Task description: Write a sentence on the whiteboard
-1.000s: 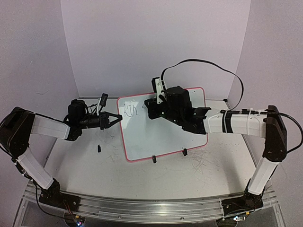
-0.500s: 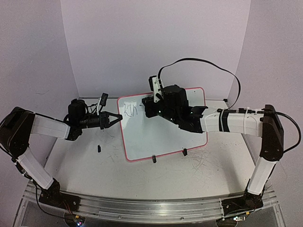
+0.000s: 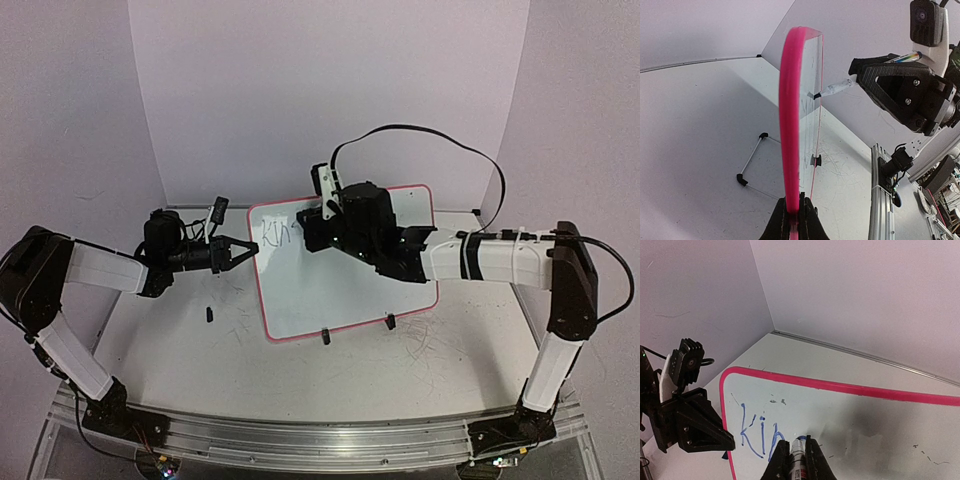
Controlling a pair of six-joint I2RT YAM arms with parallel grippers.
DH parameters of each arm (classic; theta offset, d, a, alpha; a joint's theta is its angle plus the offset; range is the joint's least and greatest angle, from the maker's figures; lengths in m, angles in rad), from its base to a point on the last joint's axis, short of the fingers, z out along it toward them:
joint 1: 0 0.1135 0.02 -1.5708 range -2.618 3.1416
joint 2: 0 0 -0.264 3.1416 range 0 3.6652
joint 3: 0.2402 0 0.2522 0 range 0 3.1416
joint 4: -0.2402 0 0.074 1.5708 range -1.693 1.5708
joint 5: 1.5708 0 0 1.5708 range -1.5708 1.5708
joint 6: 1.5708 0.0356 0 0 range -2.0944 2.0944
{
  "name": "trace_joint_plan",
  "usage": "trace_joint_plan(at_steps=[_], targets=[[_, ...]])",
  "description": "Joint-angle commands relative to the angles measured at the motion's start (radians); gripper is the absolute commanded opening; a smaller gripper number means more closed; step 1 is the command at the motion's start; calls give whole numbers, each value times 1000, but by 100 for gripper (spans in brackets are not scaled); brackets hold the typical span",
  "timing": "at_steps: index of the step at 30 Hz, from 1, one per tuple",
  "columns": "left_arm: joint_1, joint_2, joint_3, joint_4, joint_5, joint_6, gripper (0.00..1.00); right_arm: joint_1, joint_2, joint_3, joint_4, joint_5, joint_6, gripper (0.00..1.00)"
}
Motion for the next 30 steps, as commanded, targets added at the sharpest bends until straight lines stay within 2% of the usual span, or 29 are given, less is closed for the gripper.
trace_joint_plan(at_steps=[1, 12, 30], targets=[[-17, -14, 35, 13, 31, 47, 0, 7, -8, -39, 1, 6, 18, 0], [-17, -17, 32, 13, 30, 47, 0, 6, -38, -84, -2, 52, 14, 0], [-16, -16, 29, 11, 34, 48, 0, -30, -7, 28, -1, 86, -29, 0]])
